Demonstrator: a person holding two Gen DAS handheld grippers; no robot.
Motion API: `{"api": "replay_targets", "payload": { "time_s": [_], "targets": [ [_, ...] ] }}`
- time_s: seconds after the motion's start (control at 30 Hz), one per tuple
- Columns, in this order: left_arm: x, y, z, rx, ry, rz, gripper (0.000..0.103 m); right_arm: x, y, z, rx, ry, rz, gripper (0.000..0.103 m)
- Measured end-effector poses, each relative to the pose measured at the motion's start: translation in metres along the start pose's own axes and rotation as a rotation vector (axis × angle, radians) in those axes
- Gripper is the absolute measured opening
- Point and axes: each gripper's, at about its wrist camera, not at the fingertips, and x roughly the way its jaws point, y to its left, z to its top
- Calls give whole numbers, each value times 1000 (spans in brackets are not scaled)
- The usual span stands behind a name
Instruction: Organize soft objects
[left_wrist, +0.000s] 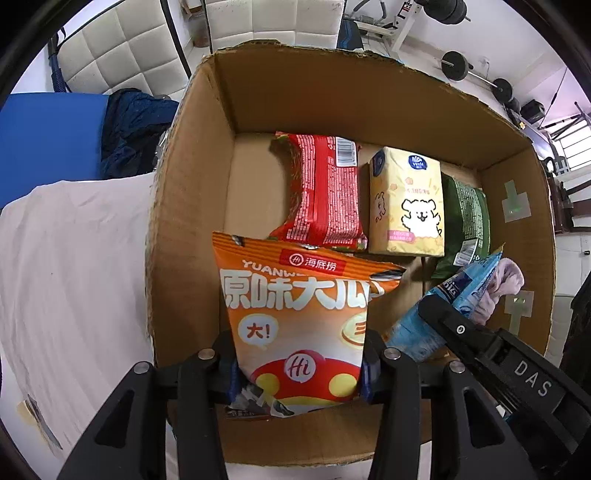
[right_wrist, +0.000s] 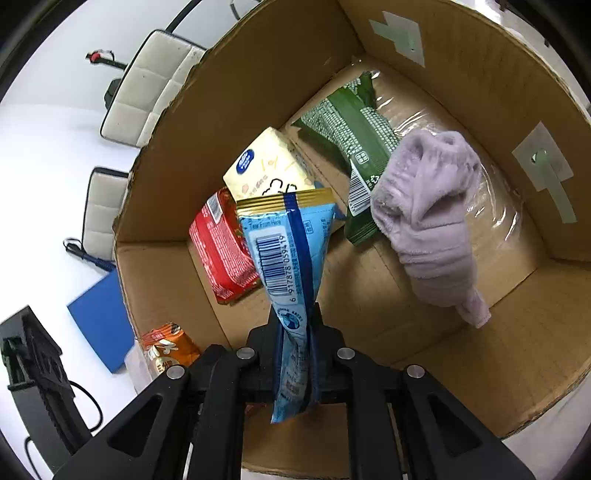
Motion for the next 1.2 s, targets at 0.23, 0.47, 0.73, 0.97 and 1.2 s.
{"api": "replay_targets", "payload": {
  "time_s": [0.23, 0.47, 0.73, 0.97, 1.2],
  "targets": [
    [-2, -5, -5, 12, 1, 9, 50, -8, 16, -8, -76, 18, -27, 54],
    [-20, 0, -11, -10, -44, 1, 59, -34, 16, -13, -136, -2, -68, 59],
    [-45, 6, -25, -25, -101, 8, 61, -71, 10, -17, -292, -41, -231, 59],
    [-66, 7, -43, -42, -166, -4, 91, -92, 15, -27, -463, -103, -400, 87],
    [-81, 4, -57, -43, -199, 10, 102, -113, 19, -37, -542, -167, -467, 103]
  ]
}}
